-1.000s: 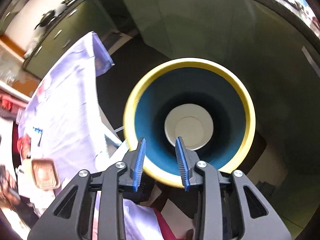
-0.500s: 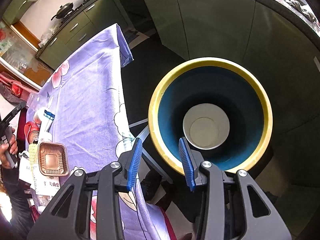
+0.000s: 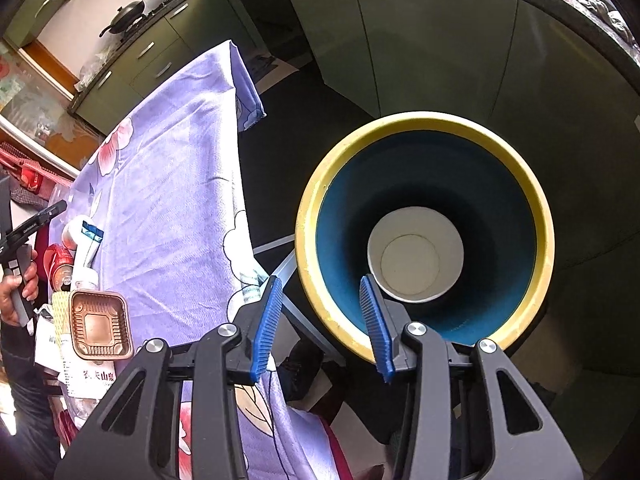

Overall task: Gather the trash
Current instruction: 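Grasp the clear plastic cup with the left tool while right tool hovers over bin, then carry the clear cup over the bin and open the left tool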

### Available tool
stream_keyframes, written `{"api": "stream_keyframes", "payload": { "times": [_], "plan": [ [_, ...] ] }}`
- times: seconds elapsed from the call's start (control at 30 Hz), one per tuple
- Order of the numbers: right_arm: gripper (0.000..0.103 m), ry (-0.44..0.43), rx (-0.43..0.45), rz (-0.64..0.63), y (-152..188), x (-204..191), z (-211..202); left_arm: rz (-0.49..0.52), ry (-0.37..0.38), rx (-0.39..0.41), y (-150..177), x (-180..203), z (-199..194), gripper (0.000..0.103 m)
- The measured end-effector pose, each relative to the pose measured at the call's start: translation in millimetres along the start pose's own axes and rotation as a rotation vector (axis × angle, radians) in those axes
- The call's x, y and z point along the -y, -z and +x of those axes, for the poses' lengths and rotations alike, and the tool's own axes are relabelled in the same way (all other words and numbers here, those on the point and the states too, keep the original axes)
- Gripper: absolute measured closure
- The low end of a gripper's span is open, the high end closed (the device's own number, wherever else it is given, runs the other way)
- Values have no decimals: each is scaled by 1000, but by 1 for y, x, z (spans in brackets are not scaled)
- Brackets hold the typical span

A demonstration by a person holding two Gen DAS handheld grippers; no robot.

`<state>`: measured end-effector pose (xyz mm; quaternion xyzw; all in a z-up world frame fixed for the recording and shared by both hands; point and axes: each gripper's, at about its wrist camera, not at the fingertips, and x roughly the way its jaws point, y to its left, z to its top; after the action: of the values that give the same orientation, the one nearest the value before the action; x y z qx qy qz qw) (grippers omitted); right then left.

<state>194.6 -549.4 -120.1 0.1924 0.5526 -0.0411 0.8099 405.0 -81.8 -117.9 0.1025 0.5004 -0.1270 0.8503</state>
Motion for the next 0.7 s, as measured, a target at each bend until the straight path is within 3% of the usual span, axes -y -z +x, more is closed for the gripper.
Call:
{"api": "stream_keyframes", "payload": {
  "times": [0.3,0.7],
  "plan": [
    [62,5,-7,-8,-1,0,4,-10,26,-45,-3,0,15,42],
    [62,2,-8,-15,-1,-2,10,-23,42,0,-4,-9,-4,43]
  ]
}}
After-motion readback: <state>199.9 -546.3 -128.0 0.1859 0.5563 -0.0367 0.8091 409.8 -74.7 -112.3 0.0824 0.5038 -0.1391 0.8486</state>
